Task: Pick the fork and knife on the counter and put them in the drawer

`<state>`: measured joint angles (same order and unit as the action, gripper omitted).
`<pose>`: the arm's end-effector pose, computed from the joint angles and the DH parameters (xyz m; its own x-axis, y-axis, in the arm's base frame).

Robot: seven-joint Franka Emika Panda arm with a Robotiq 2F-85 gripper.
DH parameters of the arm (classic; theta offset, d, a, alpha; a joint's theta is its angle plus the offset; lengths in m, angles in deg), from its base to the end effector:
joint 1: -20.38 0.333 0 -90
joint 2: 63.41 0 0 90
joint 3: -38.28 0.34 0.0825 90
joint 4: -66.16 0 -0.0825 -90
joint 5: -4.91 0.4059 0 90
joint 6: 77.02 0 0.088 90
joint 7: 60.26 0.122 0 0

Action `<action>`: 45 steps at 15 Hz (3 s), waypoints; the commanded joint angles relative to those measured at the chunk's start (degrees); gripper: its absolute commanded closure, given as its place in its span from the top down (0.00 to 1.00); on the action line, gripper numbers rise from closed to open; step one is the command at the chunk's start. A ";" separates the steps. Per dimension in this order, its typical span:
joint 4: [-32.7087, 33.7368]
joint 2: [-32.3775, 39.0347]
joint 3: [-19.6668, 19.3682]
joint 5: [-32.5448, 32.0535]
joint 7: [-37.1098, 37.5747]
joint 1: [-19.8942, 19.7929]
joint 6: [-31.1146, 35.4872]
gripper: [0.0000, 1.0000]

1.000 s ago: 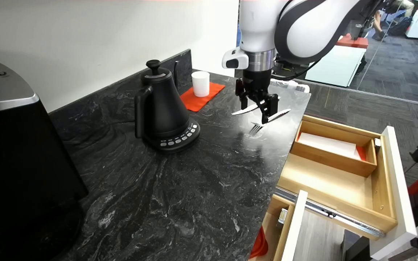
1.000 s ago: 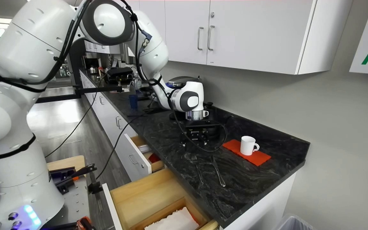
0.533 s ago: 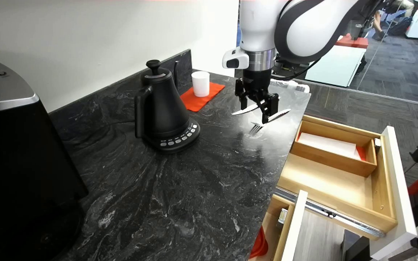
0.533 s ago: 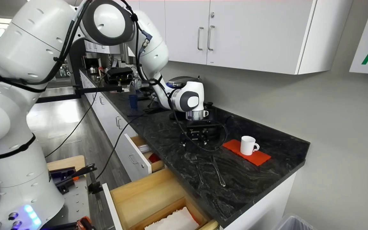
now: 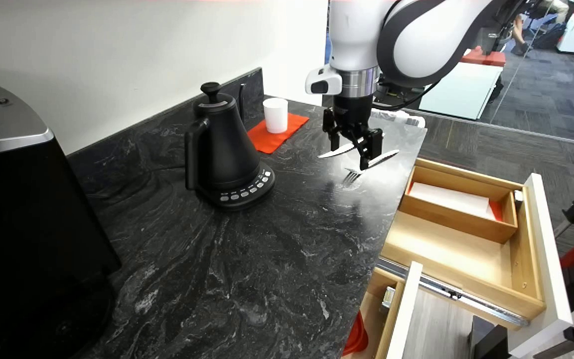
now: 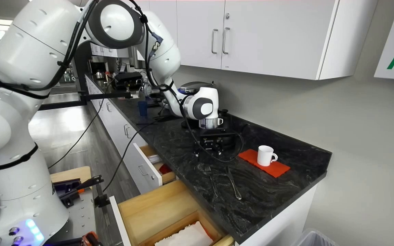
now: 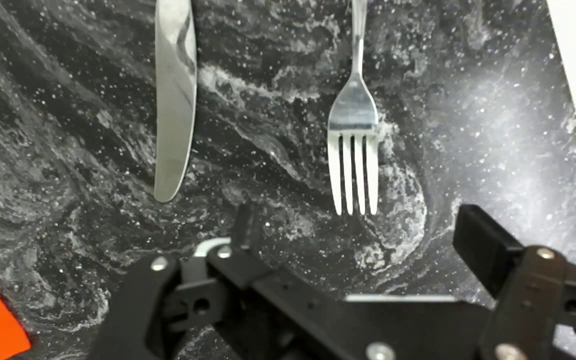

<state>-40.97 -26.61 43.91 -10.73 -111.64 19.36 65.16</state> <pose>0.6584 0.0493 0.1536 0.3840 0.9178 -0.1005 0.9233 -0.3821 0.0382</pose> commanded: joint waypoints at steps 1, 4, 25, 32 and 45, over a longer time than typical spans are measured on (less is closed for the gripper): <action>0.16 0.05 0.09 -0.03 0.01 -0.06 -0.19 1.00; 0.16 0.05 0.09 -0.02 0.01 -0.06 -0.19 1.00; 0.91 0.57 -0.01 -0.21 0.28 0.32 -0.44 1.00; -0.75 -1.41 -1.55 -0.16 0.02 -1.44 0.17 1.00; -8.52 -2.45 -1.58 1.75 -11.88 -8.38 0.15 1.00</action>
<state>-47.77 -28.19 41.19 -9.48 -120.22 11.67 65.19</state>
